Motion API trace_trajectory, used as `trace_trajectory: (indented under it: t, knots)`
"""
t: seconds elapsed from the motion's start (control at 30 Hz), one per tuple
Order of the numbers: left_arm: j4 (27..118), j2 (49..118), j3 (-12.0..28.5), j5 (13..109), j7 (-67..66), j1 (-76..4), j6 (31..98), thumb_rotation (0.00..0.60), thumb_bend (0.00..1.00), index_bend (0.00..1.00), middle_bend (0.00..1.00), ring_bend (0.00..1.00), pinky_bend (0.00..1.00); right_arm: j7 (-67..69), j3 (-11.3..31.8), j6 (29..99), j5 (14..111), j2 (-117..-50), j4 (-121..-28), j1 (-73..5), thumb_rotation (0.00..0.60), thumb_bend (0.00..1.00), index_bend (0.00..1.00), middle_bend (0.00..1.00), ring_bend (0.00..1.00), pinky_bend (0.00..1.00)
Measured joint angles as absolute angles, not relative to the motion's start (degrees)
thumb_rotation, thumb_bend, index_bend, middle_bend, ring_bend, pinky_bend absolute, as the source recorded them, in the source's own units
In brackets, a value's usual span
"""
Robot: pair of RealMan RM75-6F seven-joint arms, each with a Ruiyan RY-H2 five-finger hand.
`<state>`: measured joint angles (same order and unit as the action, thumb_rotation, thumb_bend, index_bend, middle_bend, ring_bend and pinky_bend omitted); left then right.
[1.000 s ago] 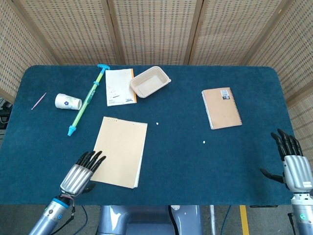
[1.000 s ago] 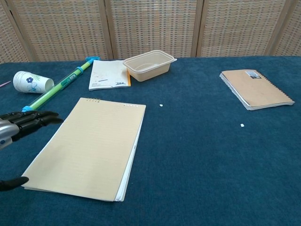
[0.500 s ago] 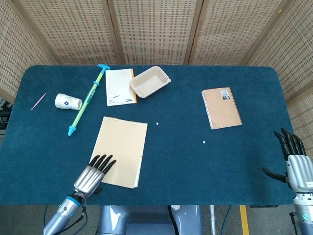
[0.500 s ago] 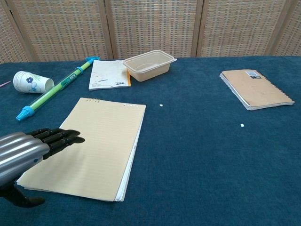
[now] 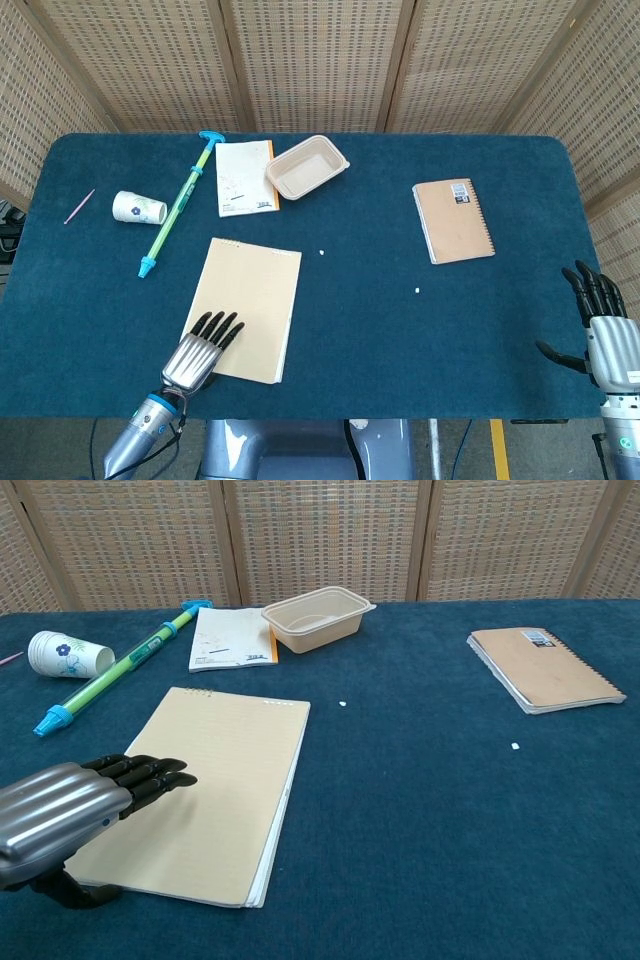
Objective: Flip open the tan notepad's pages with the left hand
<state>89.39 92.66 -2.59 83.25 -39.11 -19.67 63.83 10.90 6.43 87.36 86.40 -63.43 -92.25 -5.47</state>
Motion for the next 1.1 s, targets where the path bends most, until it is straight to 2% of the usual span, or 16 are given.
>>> trace_trajectory:
  t: [0.33,0.4,0.57,0.73,1.1]
  knots:
    - [88.4,93.5,-2.9,82.7,-39.4,-20.2,63.7,0.6,0.31,0.0,0.0,0.0,0.07,11.1,6.5,87.4,86.3,-63.4,-92.2,-5.4,0.6,0.14,0.04,0.0,0.0,0.02]
    - [88.2,93.7,-2.9,83.0,-39.2,-20.2,63.9,0.6,0.35,0.0,0.0,0.0,0.07,11.0,6.5,87.4,86.4,-63.4,-92.2,-5.4,0.6,0.14,0.04,0.0,0.0,0.02]
    - [86.9,94.4,-3.1,84.3,-38.4,-20.4,64.9,0.6,0.58,0.0,0.0,0.0,0.07,10.9,6.5,87.3,86.3,-63.4,-92.2,-5.5,0.6,0.14,0.04,0.0,0.0,0.02]
    - [84.7,95.6,-2.8,84.7,-37.9,-20.7,65.4,0.6,0.67,0.0,0.0,0.0,0.07,10.9,6.4,87.3,86.4,-63.4,-92.2,-5.4,0.6,0.14,0.04,0.0,0.0,0.02]
    - [80.5,97.9,1.3,81.7,-36.7,-23.3,63.4,0.6,0.7,0.0,0.0,0.0,0.07,10.7,6.5,87.1,86.1,-63.5,-92.2,-5.5,0.6,0.14,0.04,0.0,0.0,0.02]
